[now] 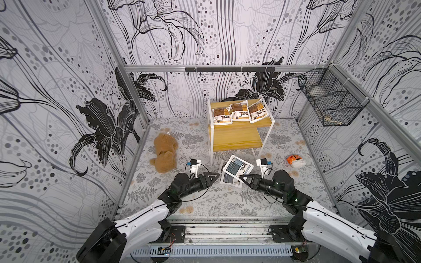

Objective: Place the bagged coffee beans on the shelf by color
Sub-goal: Pick up the bagged coffee beans at the center of the board.

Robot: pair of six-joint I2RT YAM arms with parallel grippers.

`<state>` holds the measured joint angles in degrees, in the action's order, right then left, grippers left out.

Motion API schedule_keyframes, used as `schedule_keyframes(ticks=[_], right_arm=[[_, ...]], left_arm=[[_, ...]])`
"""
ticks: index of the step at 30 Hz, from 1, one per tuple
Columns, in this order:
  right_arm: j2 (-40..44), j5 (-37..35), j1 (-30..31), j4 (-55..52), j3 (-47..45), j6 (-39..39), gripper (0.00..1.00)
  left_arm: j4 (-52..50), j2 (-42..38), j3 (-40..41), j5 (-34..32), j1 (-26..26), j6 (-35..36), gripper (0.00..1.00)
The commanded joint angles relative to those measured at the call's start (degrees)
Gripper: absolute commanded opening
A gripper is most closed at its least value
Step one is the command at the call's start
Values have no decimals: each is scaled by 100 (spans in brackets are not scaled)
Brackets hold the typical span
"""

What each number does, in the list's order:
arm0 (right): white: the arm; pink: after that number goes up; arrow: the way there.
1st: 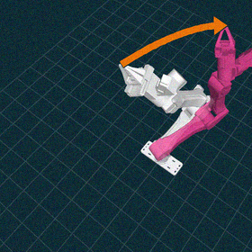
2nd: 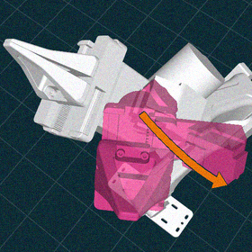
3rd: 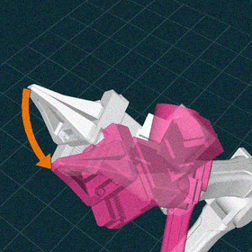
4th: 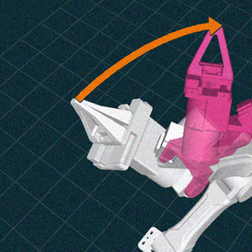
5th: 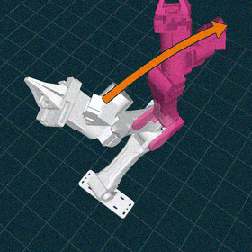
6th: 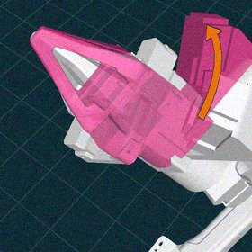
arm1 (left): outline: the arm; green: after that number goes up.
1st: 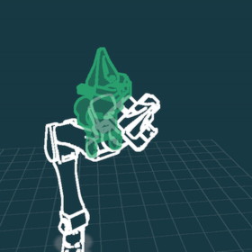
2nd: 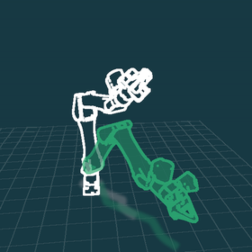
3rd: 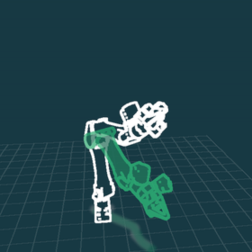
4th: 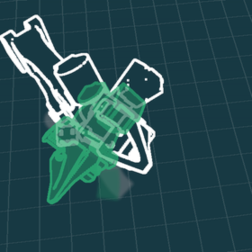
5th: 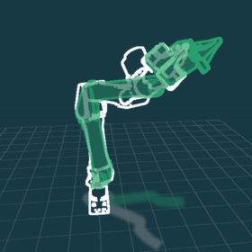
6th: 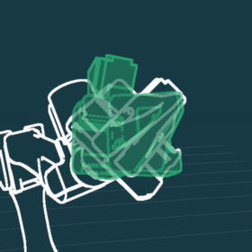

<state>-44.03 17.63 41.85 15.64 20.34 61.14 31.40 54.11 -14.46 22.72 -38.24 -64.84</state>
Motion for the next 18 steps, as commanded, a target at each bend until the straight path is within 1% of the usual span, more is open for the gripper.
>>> schedule_keyframes(ticks=[1,4,8,11,18], right_arm=[[28,-81,43,-1,176,273,9],[-153,46,114,-2,442,191,9],[-297,30,305,67,658,161,9],[-418,57,448,163,789,140,9],[-571,-27,691,177,1027,42,9]], left_arm=[[628,-68,-221,-506,-346,-477,66],[917,98,-433,-714,-679,-476,67],[1353,262,-612,-979,-944,-484,68],[1358,348,-738,-1114,-1030,-407,69],[1471,533,-856,-1136,-1113,-432,66]])
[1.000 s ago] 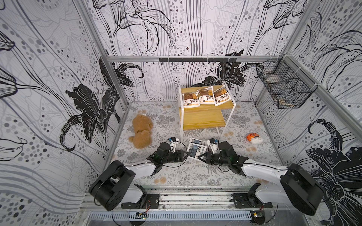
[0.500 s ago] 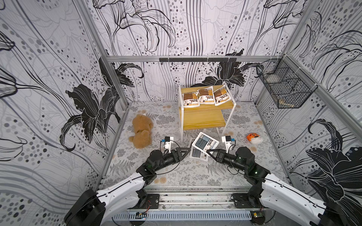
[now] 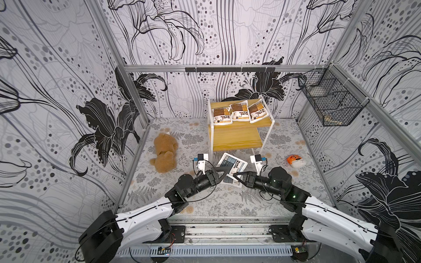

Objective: Place the bagged coffee beans on the shelf by color
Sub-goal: Pick up the bagged coffee beans at the center of the board.

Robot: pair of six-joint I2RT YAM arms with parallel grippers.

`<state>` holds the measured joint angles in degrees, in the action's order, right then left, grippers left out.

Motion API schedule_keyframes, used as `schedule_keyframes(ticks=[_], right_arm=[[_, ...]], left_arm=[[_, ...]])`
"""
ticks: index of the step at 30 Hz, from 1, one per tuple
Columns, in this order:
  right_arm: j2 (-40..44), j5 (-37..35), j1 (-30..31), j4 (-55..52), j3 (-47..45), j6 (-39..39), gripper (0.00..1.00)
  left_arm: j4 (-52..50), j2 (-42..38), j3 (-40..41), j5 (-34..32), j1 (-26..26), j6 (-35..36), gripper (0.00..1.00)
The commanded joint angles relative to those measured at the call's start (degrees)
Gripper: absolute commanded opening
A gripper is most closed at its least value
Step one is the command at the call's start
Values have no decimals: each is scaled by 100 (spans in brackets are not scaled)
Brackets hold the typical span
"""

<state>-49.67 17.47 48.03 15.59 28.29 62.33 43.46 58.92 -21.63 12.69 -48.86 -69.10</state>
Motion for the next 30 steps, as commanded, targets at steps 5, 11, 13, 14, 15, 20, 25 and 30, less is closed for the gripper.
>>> schedule_keyframes(ticks=[5,11,13,14,15,20,25,30], right_arm=[[68,-256,84,-112,337,-234,9],[329,-821,84,-582,422,-406,8],[389,-967,84,-569,439,-436,8],[388,-974,84,-469,425,-433,8],[365,-947,84,-353,429,-416,8],[48,-468,116,45,531,-375,8],[-169,-306,328,146,635,-394,8],[-187,-310,347,-4,721,-468,8]], left_arm=[[72,-12,-150,-91,-92,-33,67],[-419,-423,-29,-200,-234,-98,68],[-565,-573,9,-298,-296,-137,70],[-593,-619,40,-340,-330,-162,71],[-603,-630,71,-378,-365,-192,72],[-263,-444,37,-539,-449,-217,72],[-101,-29,-365,-488,-455,-5,72],[196,27,-377,-689,-455,28,67]])
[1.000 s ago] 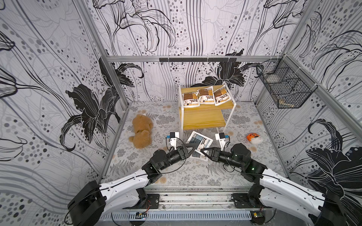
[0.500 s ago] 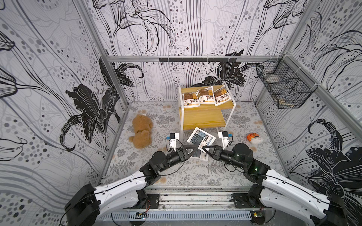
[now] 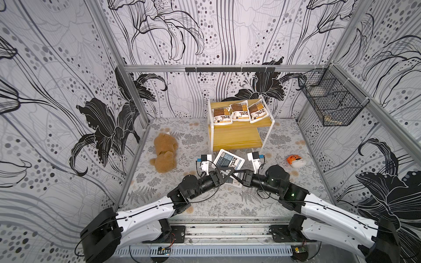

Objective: Place the bagged coffee beans on the shelf by color
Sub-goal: Pick up the bagged coffee beans at the center of the board.

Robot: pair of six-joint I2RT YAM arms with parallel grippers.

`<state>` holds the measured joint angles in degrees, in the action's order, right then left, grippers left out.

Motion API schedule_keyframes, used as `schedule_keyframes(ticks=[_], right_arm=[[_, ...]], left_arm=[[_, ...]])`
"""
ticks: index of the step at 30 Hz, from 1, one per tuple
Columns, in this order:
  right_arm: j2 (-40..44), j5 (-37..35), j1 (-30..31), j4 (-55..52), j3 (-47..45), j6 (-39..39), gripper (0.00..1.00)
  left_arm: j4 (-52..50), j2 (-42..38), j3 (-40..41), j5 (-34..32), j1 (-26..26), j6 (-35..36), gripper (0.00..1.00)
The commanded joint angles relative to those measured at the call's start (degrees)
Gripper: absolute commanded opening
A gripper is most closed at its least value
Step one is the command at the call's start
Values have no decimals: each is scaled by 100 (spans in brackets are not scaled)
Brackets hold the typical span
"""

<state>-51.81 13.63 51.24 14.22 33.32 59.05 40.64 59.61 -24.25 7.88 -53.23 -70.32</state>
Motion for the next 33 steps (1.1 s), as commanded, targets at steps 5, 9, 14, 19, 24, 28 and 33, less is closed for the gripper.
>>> schedule_keyframes(ticks=[5,9,14,19,24,28,33], right_arm=[[108,-33,28,203,46,-82,8],[209,-107,30,174,-19,-85,8],[255,-89,26,171,-56,-69,8],[344,-80,27,143,-130,-41,12],[457,-162,25,-295,27,-211,38],[573,-312,-4,-1361,437,-503,70],[626,393,-656,-2051,814,-844,80]], left_arm=[[484,-260,-48,-450,-14,191,59],[423,-288,-46,-507,-18,186,52],[392,-292,-53,-578,-20,178,36],[301,-253,-87,-588,-21,168,14],[-343,-226,-339,-497,-3,379,1],[-1453,-219,-811,-177,176,662,0],[-3021,-87,-1536,866,694,1317,0]])
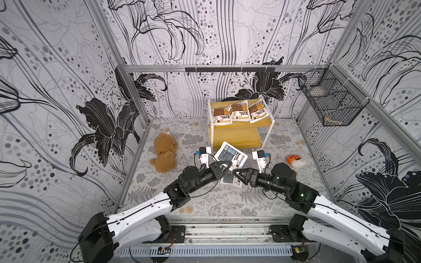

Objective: Place the bagged coffee beans on the shelf by color
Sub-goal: Pick up the bagged coffee beans at the center of the board.

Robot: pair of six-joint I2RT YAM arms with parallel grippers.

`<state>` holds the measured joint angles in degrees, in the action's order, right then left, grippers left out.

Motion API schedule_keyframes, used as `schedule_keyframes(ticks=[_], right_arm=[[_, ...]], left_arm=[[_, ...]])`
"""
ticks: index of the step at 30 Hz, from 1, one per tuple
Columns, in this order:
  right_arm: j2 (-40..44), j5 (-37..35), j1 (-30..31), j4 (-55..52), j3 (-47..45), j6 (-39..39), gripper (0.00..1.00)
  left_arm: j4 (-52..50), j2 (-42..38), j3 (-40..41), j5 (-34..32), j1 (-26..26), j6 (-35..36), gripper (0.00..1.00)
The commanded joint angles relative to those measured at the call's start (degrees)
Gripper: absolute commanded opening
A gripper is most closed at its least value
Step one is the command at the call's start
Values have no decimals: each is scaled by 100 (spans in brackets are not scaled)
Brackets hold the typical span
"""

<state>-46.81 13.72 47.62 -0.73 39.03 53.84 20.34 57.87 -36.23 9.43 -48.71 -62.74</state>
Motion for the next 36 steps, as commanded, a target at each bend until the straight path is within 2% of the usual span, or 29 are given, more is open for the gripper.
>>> schedule_keyframes(ticks=[1,5,11,15,18,23,26,36], right_arm=[[139,535,-476,-591,282,-371,80],[-3,1447,-1107,-662,549,-619,80],[-591,2187,-1209,-727,1177,-1014,77],[-781,2294,-1210,-620,1238,-986,70],[-758,2215,-1208,-701,1249,-1027,70],[-650,1398,-1203,-1732,1492,-1365,76],[-755,1215,-1209,-2106,1575,-1490,78],[-1109,1819,-1208,-1913,1723,-1545,79]], left_arm=[[-1134,138,-420,1009,342,637,0],[-1496,395,-716,2194,752,917,0],[-2025,773,-1233,2985,872,1400,0],[-2214,823,-1446,2998,898,1575,0],[-2235,797,-1466,3033,974,1574,0],[-2532,776,-1558,3236,1050,1736,0],[-2696,763,-1623,3403,1074,1810,0],[-2662,637,-1678,3645,1131,1844,0]])
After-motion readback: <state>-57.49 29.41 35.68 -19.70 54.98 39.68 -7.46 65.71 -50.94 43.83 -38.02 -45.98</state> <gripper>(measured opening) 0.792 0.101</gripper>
